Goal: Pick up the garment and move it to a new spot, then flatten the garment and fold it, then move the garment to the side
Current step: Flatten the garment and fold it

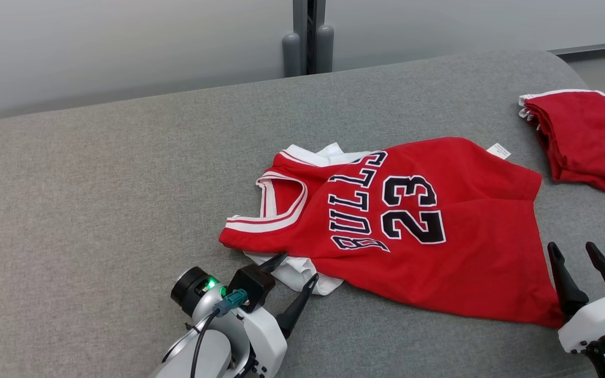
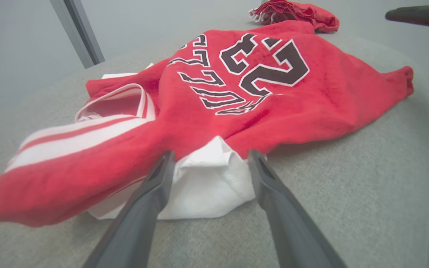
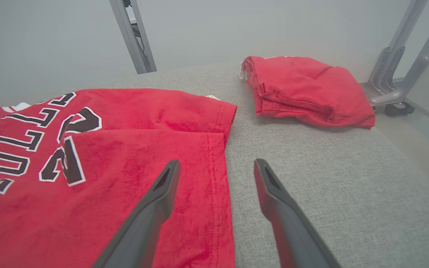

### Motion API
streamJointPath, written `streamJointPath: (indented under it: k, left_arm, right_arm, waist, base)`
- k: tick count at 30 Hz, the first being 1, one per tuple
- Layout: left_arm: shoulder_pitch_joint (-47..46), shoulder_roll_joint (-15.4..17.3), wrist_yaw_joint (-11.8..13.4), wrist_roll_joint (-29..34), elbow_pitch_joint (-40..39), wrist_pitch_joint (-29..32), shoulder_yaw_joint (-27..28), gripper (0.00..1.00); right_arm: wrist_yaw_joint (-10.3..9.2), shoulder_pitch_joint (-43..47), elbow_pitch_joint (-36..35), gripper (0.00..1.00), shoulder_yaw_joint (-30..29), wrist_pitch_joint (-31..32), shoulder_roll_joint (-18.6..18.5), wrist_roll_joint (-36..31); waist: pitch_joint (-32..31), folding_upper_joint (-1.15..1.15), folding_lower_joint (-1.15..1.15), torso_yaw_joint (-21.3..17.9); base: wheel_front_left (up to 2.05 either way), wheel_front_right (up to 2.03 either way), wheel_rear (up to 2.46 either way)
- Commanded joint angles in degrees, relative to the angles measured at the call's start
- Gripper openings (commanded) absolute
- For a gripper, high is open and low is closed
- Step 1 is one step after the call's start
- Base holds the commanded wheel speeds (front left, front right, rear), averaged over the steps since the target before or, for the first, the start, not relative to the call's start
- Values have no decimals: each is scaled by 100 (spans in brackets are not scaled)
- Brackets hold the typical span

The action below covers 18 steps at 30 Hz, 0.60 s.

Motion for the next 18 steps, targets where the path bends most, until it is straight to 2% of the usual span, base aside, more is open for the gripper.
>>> streamJointPath:
  k: [1, 2, 3, 4, 5, 12, 18]
  left_arm:
    - [-77, 21, -7, -13, 49, -3, -44, 100]
    - [-80, 17, -7, -67, 109, -2, -104, 100]
    - [-119, 14, -7, -93, 141, -3, -150, 44]
    - [-159, 13, -7, -126, 163, -3, -186, 14]
    - [-178, 10, -6, -148, 176, -3, -214, 0]
    - [-56, 65, -6, -260, -110, -3, -99, 0]
    - [187, 189, 48, -79, -956, -4, 709, 0]
  right_arm:
    - [0, -45, 22, 100, -2, -41, -12, -42]
    - [0, -51, 36, 100, -1, -45, -14, -51]
    - [0, -56, 47, 100, 1, -52, -15, -55]
    - [0, -56, 59, 100, -2, -58, -17, -59]
    - [0, -56, 72, 100, -6, -60, -20, -58]
    - [0, -23, 188, 100, -78, -102, -5, -115]
    - [0, 42, 285, 100, -73, -143, 35, -144]
  waist:
    - [3, 0, 0, -5]
    - [4, 0, 0, -9]
    - [8, 0, 0, -9]
    - [10, 0, 0, -5]
    - [12, 0, 0, 1]
    - [-95, 0, 0, 191]
    - [-348, 0, 0, 462]
  base:
    - [0, 0, 0]
    - [0, 0, 0]
    - [0, 0, 0]
    - [0, 0, 0]
    - [0, 0, 0]
    - [0, 0, 0]
    - [0, 0, 0]
